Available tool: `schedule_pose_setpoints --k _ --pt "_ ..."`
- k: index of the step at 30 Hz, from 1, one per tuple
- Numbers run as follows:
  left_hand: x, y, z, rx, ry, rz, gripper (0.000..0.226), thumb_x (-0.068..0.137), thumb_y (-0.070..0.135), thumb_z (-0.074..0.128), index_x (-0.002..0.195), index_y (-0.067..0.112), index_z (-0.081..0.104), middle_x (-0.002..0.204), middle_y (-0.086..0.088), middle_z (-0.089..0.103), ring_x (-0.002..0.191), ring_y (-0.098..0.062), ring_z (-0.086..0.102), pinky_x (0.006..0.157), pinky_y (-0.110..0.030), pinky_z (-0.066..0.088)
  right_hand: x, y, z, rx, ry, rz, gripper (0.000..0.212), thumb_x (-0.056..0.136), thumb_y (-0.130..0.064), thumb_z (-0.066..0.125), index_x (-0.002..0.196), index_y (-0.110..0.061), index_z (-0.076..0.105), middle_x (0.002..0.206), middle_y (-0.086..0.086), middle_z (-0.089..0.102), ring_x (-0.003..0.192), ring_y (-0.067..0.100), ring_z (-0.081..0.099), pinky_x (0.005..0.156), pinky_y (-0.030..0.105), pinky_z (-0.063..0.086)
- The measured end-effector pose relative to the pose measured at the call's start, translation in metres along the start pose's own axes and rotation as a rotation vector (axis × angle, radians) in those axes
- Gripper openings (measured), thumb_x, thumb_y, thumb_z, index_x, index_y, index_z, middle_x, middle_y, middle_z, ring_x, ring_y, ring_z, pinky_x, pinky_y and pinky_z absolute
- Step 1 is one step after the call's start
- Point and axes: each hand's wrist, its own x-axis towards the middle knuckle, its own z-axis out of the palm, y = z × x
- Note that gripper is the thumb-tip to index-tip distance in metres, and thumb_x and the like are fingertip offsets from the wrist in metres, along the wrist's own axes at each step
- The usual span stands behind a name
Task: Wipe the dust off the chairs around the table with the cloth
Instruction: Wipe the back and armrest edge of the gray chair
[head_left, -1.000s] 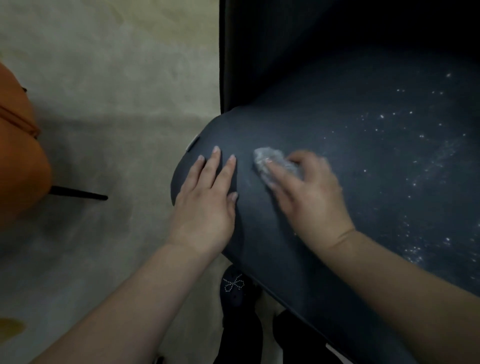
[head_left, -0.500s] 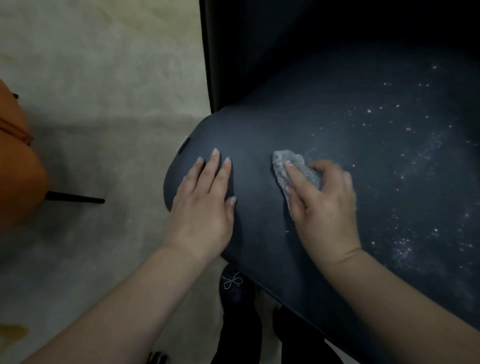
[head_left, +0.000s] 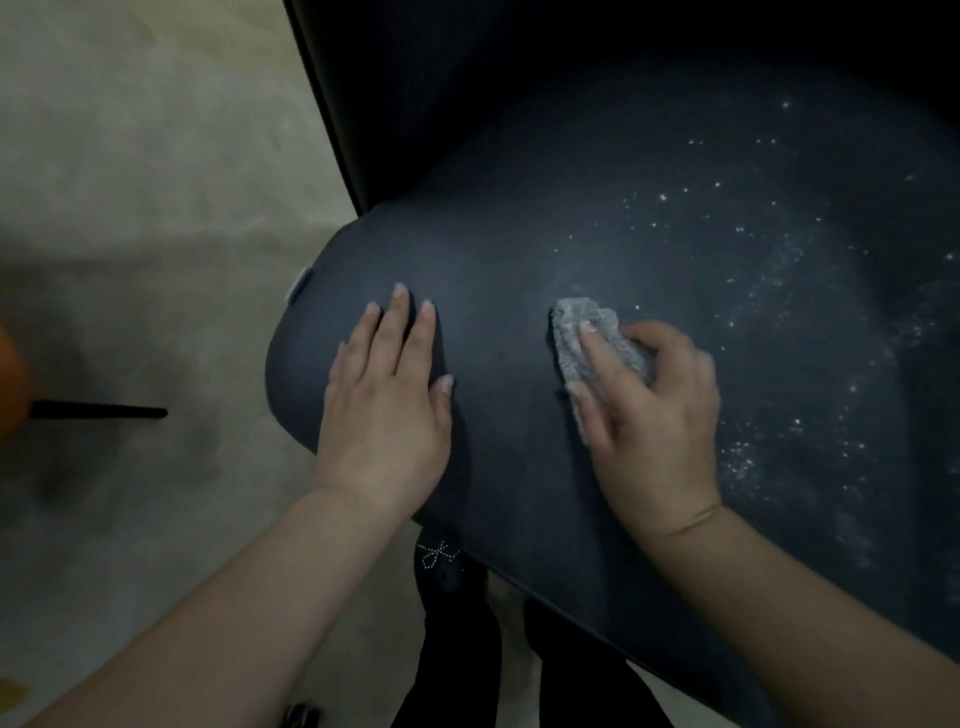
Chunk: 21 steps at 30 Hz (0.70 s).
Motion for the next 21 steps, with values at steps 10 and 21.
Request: schedule_pose_setpoints --k 10,21 --pt "0.022 0.013 -0.003 -0.002 0.025 0.018 0.057 0.1 0.036 0.039 0.153 0.025 0.019 0.162 0.005 0.005 0.148 -0.017 0.0 0.118 -0.039 0.006 0.019 0.036 -0.01 -0.042 0.018 0.059 0.038 0.081 -0.009 0.069 0.119 -0.01 0.067 0.112 0.025 0.056 0.089 0.042 0.052 0.075 0.049 0.048" --pt "0.047 0.039 -0.004 -0.019 0.012 0.091 0.056 0.1 0.034 0.037 0.152 0.026 0.02 0.162 0.003 0.008 0.148 -0.018 0.002 0.117 -0.038 0.003 0.066 0.051 -0.005 -0.085 -0.024 0.033 0.042 0.086 -0.022 0.06 0.127 -0.014 0.062 0.119 0.023 0.055 0.097 0.043 0.051 0.079 0.046 0.042"
